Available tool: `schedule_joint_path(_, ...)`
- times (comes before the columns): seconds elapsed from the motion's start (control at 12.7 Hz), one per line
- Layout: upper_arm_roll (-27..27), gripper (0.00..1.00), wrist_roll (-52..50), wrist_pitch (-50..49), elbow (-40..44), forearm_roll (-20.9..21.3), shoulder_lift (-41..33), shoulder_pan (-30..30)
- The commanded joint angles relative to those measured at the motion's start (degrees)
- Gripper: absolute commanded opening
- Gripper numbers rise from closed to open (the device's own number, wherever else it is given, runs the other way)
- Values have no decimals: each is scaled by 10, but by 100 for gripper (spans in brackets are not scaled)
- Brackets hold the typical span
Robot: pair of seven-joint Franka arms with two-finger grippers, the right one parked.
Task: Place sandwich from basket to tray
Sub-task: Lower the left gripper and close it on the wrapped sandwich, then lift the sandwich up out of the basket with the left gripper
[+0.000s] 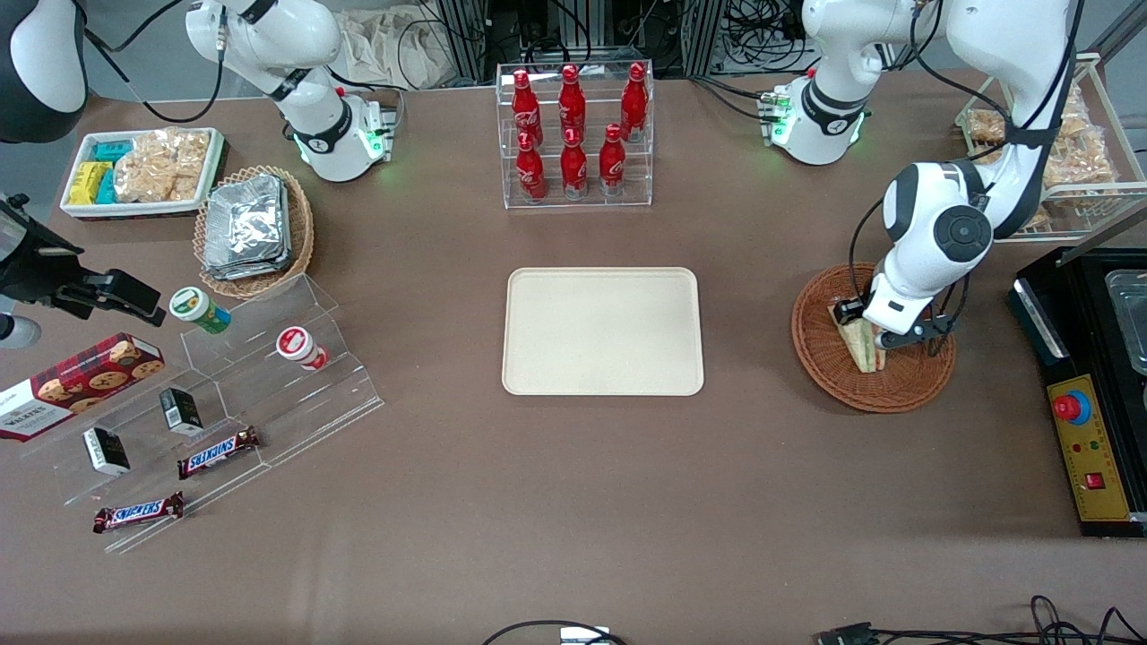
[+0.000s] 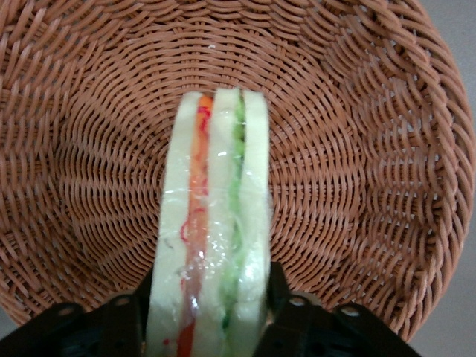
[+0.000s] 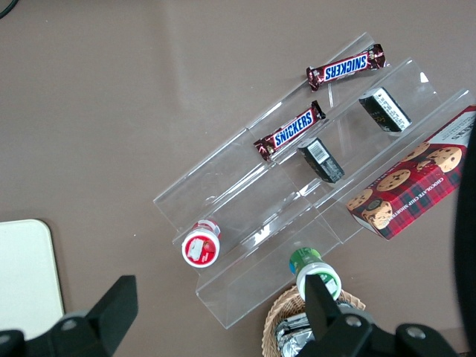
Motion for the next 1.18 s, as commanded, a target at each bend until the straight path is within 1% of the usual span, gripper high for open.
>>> schedule_joint_path(0.0, 0, 0, -1, -9, 4, 12, -11, 1)
schedule_joint_path(0.16, -2, 0, -1, -69, 11, 12, -52, -1)
schedule_joint_path(0.31, -5, 0, 0, -157, 33, 11, -119, -4)
schedule_joint_path(0.39, -6, 0, 1, -209, 61, 11, -146, -5)
schedule_joint_path(0.47, -13, 0, 1, -279, 106, 9, -164, -6)
schedule_joint_path(0.63, -46, 0, 6, -437, 251, 1, -160, -9)
schedule_joint_path(0.71, -58, 0, 18, -496, 318, -1, -149, -10)
schedule_joint_path(0.79, -71, 0, 31, -532, 367, -2, -139, -10)
schedule_joint_path(0.94, -83, 0, 53, -559, 418, -30, -131, -10)
schedule_joint_path(1.1, -89, 0, 51, -583, 439, -58, -129, -10)
